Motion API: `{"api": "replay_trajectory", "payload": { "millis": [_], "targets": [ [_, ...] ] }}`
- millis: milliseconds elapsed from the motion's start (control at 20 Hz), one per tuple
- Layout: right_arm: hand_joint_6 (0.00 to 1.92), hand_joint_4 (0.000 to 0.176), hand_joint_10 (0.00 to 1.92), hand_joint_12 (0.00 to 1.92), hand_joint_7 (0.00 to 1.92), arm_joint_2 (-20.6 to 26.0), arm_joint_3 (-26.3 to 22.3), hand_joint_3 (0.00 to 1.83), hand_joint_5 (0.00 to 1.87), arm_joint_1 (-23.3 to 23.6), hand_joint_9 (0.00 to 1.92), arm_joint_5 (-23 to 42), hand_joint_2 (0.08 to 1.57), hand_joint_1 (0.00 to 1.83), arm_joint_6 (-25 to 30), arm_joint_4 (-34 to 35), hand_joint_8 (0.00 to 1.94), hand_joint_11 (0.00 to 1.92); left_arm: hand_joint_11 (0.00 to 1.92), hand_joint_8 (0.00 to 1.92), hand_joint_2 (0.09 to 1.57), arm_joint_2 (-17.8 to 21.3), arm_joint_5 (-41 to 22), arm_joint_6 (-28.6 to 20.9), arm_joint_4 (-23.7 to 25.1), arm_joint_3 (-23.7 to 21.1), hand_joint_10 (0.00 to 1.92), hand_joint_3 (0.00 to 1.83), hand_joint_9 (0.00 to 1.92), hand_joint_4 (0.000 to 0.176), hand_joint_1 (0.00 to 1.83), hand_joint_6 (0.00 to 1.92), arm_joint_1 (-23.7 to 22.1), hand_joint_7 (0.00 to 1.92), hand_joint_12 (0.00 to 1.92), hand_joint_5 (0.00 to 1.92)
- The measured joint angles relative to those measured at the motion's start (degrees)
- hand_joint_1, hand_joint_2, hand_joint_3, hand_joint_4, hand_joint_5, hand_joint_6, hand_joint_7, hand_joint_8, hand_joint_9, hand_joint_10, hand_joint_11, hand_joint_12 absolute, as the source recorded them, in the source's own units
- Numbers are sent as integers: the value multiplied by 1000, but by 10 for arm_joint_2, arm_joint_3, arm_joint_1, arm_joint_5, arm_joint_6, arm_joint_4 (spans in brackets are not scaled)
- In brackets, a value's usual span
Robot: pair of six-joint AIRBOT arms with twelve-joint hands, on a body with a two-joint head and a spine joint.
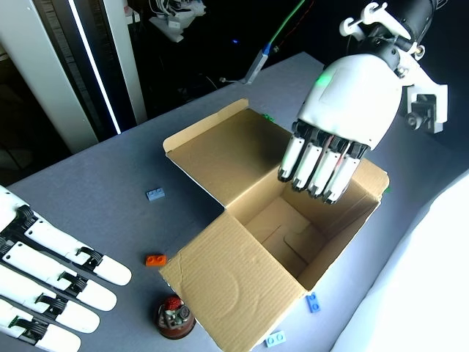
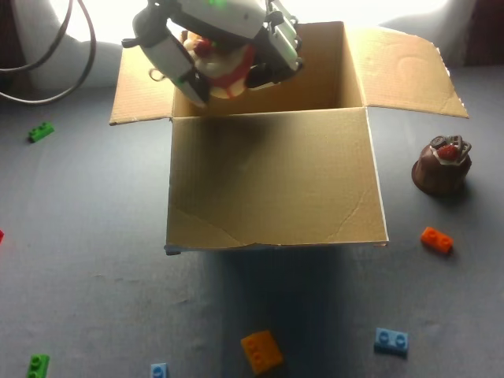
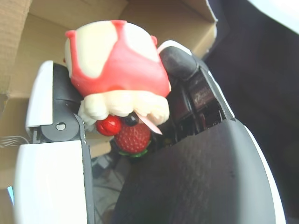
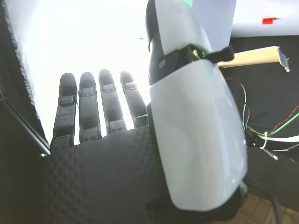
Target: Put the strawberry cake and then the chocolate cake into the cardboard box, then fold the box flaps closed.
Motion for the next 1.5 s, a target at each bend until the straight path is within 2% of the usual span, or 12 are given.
{"api": "replay_trajectory", "payload": {
  "millis": [50, 100, 150, 200, 400, 550, 650, 800, 950, 1150, 1250, 1500],
  "targets": [
    [0, 0, 6, 258, 68, 0, 0, 1, 0, 0, 89, 0, 1052, 948, 0, 13, 1, 0, 370, 1814, 1407, -3, 4, 3, 1, 1, 1921, 2, 217, 0, 938, 1699, 2, 184, 1921, 473],
    [1, 0, 2, 229, 66, 0, 1, 2, 2, 0, 71, 0, 1054, 959, 0, 25, 0, 0, 214, 1422, 1252, -9, 5, 4, 1, 6, 1690, 0, 187, 0, 987, 1146, 6, 160, 1868, 254],
    [1, 0, 2, 229, 66, -2, 4, 2, 2, 0, 71, 0, 1054, 959, 0, 31, 0, 0, 214, 1422, 1252, -11, 7, 5, 3, 7, 1690, 0, 187, 0, 987, 1146, 10, 160, 1868, 254],
    [2, 0, 4, 225, 69, -4, 6, 0, 6, 0, 77, 0, 1052, 983, 0, 34, 2, 0, 143, 852, 1178, -14, 7, 6, 1, 9, 1317, 0, 271, 0, 908, 755, 14, 342, 1724, 322],
    [7, 0, 1, 269, 77, -17, 8, 0, 33, -1, 71, 0, 1046, 968, 0, 55, 3, 0, 16, 77, 1088, -20, 15, 12, 7, 12, 487, 0, 395, 0, 660, 122, 19, 499, 1426, 412],
    [4, 0, 1, 217, 76, -27, 17, 0, 48, -11, 53, 2, 1048, 976, 13, 86, 0, 0, 0, 4, 1057, -20, 26, 17, 8, 14, 292, 0, 430, 13, 598, 18, 19, 457, 1374, 374],
    [10, 0, 4, 257, 73, -36, 31, 0, 66, -11, 65, 7, 1049, 960, 33, 115, 5, 0, 0, 0, 893, -20, 31, 21, 11, 14, 52, 0, 274, 94, 450, 0, 19, 188, 1163, 123],
    [0, 0, 2, 251, 72, -62, 70, 0, 40, -50, 66, 8, 1049, 948, 180, 147, 2, 0, 0, 0, 837, -19, 36, 23, 12, 21, 9, 0, 211, 123, 373, 1, 17, 105, 1058, 37],
    [0, 0, 4, 284, 74, -85, 99, 7, 20, -55, 58, -12, 1067, 901, 276, 145, 1, 0, 0, 1, 908, -16, 36, 22, 15, 37, 3, 9, 203, 112, 339, 3, 2, 91, 964, 40],
    [2, 0, 0, 332, 48, -131, 158, 0, 32, -55, 52, -32, 1047, 905, 428, 80, 0, 0, 0, 2, 1031, -11, 4, 20, 25, 45, 0, 26, 176, 66, 216, 4, -7, 112, 742, 68],
    [1, 0, 0, 284, 47, -159, 179, 2, 21, -53, 44, -30, 1059, 888, 429, 78, 0, 0, 0, 1, 1145, 2, -2, 20, 29, 43, 0, 24, 97, 0, 3, 2, -25, 98, 470, 71],
    [0, 1, 4, 349, 47, -209, 218, 0, 1, -47, 66, 5, 1041, 938, 401, 73, 0, 0, 0, 2, 1184, 41, -21, 20, 32, 35, 2, 19, 88, 0, 0, 2, -43, 100, 392, 76]
  ]
}}
